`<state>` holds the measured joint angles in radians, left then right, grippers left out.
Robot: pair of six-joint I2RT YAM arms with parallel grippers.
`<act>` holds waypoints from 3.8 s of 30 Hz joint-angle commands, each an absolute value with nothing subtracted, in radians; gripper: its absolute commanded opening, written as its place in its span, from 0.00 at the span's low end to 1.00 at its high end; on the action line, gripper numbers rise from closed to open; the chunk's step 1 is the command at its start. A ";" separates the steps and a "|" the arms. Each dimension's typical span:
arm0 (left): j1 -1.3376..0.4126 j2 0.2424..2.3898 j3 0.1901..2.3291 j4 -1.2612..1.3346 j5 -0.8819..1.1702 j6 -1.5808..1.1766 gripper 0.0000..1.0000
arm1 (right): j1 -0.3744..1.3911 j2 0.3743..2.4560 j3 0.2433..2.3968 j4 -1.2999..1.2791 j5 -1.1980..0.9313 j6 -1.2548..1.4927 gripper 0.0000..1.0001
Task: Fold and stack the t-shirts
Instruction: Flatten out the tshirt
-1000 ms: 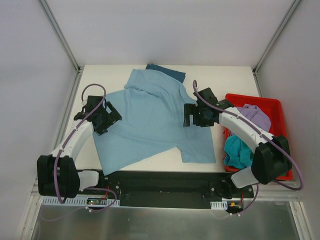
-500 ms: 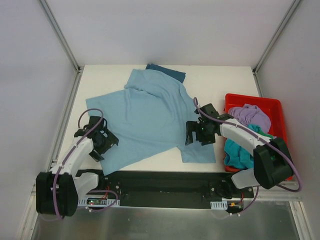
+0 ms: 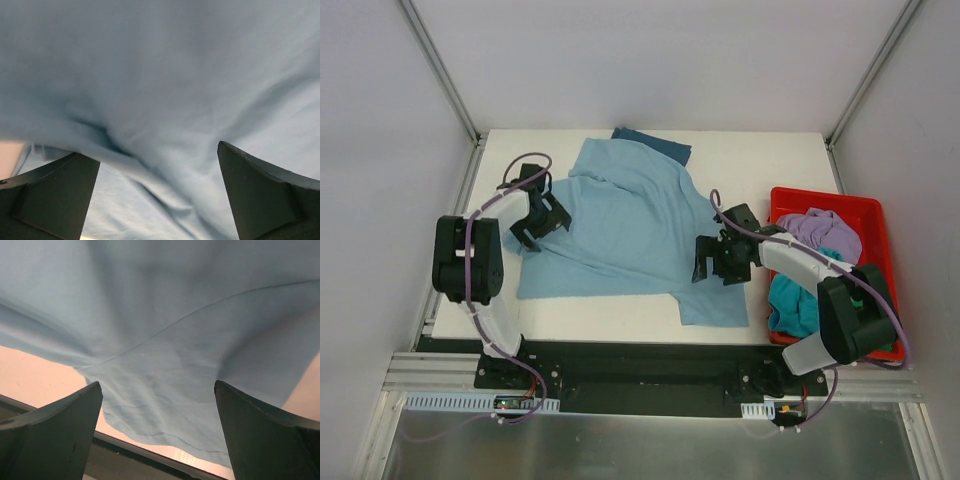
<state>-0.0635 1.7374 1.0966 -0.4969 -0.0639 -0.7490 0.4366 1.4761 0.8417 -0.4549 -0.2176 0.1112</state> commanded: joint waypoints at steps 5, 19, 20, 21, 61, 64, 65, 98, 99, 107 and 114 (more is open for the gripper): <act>-0.060 1.939 1.497 -0.546 -0.029 -0.591 0.99 | 0.371 1.476 0.894 -0.411 -0.267 0.107 0.96; 0.095 1.178 0.823 -0.653 -0.262 -0.871 0.99 | 0.334 1.278 0.804 -0.408 -0.121 0.126 0.96; 0.106 1.145 0.787 -0.652 -0.273 -0.893 0.98 | 0.334 1.273 0.795 -0.408 -0.114 0.124 0.96; 0.107 1.132 0.764 -0.652 -0.284 -0.909 0.97 | 0.333 1.270 0.790 -0.405 -0.110 0.120 0.96; 0.137 1.483 0.802 -0.575 -0.206 -0.868 0.00 | 0.454 1.163 0.736 -0.616 -0.105 0.195 0.97; 0.138 1.454 0.789 -0.572 -0.198 -0.853 0.00 | 0.573 1.154 0.715 -0.682 -0.060 0.221 0.99; 0.138 1.450 0.784 -0.572 -0.198 -0.851 0.00 | 0.592 1.149 0.704 -0.696 -0.064 0.227 0.95; 0.138 1.301 0.719 -0.554 -0.202 -0.811 0.00 | 0.655 1.453 0.661 -0.525 0.028 0.417 0.25; 0.137 1.293 0.718 -0.554 -0.202 -0.813 0.00 | 0.657 1.457 0.661 -0.525 0.028 0.420 0.26; 0.138 1.284 0.721 -0.554 -0.195 -0.813 0.00 | 0.667 1.468 0.681 -0.499 0.026 0.449 0.12; 0.137 1.241 0.726 -0.554 -0.169 -0.816 0.00 | 0.689 1.323 0.660 -0.480 0.106 0.423 0.00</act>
<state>0.1265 1.3006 0.7208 -0.5369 -0.1883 -0.8223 0.6739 1.3933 0.6956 -0.7223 0.0238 0.3927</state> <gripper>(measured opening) 0.008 0.012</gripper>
